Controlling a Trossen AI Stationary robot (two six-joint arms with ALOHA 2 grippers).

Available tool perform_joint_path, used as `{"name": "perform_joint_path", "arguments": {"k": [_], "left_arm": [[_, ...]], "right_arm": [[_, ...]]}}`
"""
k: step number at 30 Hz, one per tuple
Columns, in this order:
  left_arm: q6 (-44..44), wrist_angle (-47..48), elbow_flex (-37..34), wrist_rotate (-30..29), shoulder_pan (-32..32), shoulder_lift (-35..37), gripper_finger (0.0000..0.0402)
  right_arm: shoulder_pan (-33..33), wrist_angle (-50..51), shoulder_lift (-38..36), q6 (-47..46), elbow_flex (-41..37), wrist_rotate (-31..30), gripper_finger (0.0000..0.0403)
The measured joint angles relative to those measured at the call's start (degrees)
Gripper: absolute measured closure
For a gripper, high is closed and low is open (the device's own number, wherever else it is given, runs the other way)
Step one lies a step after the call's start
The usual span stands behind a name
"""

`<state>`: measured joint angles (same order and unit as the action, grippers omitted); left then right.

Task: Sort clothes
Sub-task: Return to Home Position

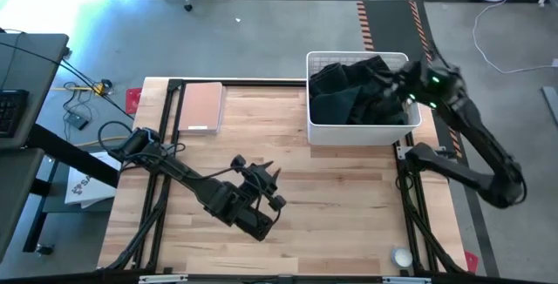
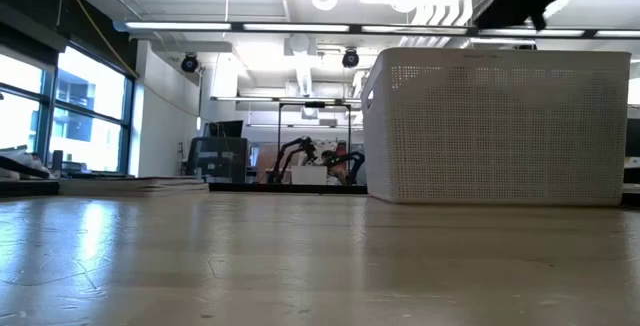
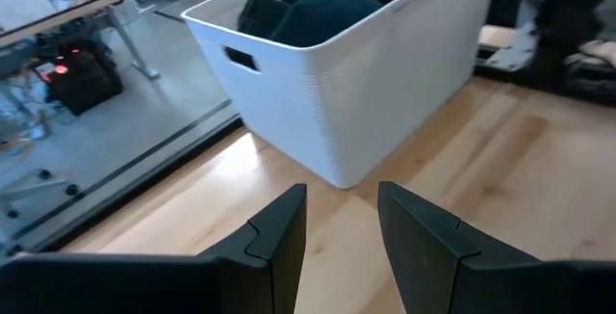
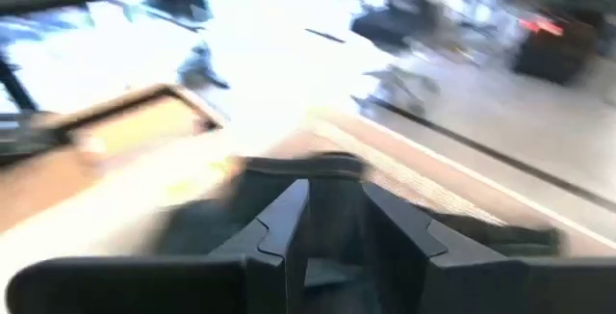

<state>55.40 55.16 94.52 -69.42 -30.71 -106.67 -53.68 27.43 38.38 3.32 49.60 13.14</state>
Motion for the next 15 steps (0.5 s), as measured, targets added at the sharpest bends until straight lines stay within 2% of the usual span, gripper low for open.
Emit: {"name": "perform_joint_path", "arguments": {"k": [5,7,11,15], "left_arm": [[0.0,7.0,0.0,1.6,2.2,3.9,0.0286],[0.0,10.8,0.0,1.7,3.0,6.3,0.0309],[-0.7,17.3,0.0,2.0,4.1,11.9,0.0382],[-3.3,20.7,-1.1,3.0,4.9,18.4,0.0393]], "right_arm": [[2.3,7.7,-12.8,-0.3,0.0,7.1,0.0323],[3.3,11.5,-17.9,-0.7,0.1,9.9,0.0339],[4.0,19.4,-27.6,-2.2,0.1,17.1,0.0392],[4.0,25.5,-35.4,-3.3,0.1,24.3,0.0392]]}}
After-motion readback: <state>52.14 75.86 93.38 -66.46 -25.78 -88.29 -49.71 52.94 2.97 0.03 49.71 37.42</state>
